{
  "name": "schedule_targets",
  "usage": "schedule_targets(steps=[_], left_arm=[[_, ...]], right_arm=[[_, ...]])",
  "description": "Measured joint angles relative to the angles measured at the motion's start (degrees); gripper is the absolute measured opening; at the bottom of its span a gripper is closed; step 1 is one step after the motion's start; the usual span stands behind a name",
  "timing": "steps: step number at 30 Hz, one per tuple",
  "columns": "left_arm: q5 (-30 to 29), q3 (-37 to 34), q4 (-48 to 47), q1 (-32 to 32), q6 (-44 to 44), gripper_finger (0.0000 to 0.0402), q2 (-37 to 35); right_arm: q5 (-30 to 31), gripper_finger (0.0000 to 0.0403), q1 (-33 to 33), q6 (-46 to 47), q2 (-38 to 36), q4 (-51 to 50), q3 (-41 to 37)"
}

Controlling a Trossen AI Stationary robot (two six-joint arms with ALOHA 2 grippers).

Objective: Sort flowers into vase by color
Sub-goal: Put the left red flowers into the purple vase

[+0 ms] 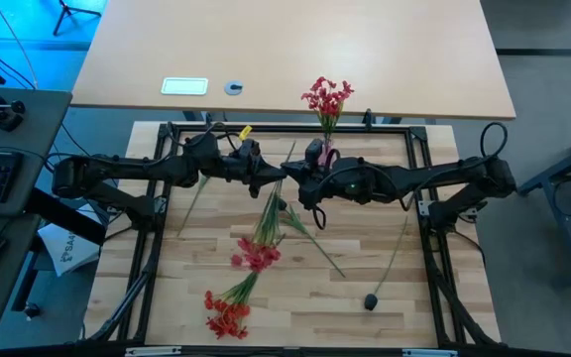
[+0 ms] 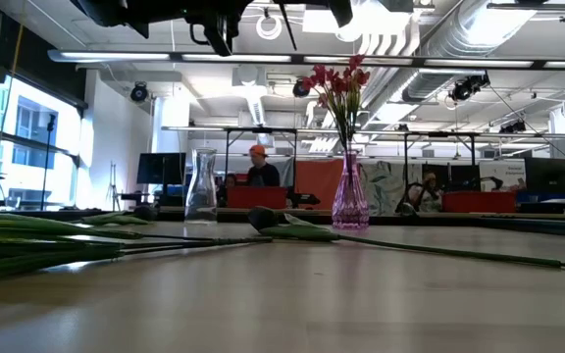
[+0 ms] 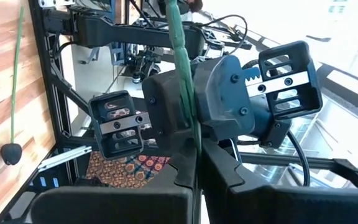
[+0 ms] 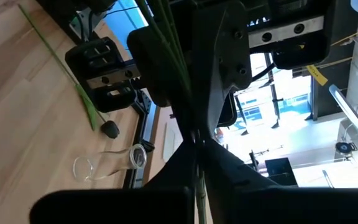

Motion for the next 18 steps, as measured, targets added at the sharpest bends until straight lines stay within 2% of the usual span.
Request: schedule_targets(steps=[10,18], left_arm=[[-1.61,-0.02,0.28,-0.04,2.36,0.0006,0.0],[1.03,0.0,1.09,-0.09,6.81,0.0071,0.0]], right_arm=[[0.57,0.0005,-0.02,0.36,0.04,0.91,-0.02],[0.69,0.0002,0.09,0.41,0.11,0.98,-0.07]])
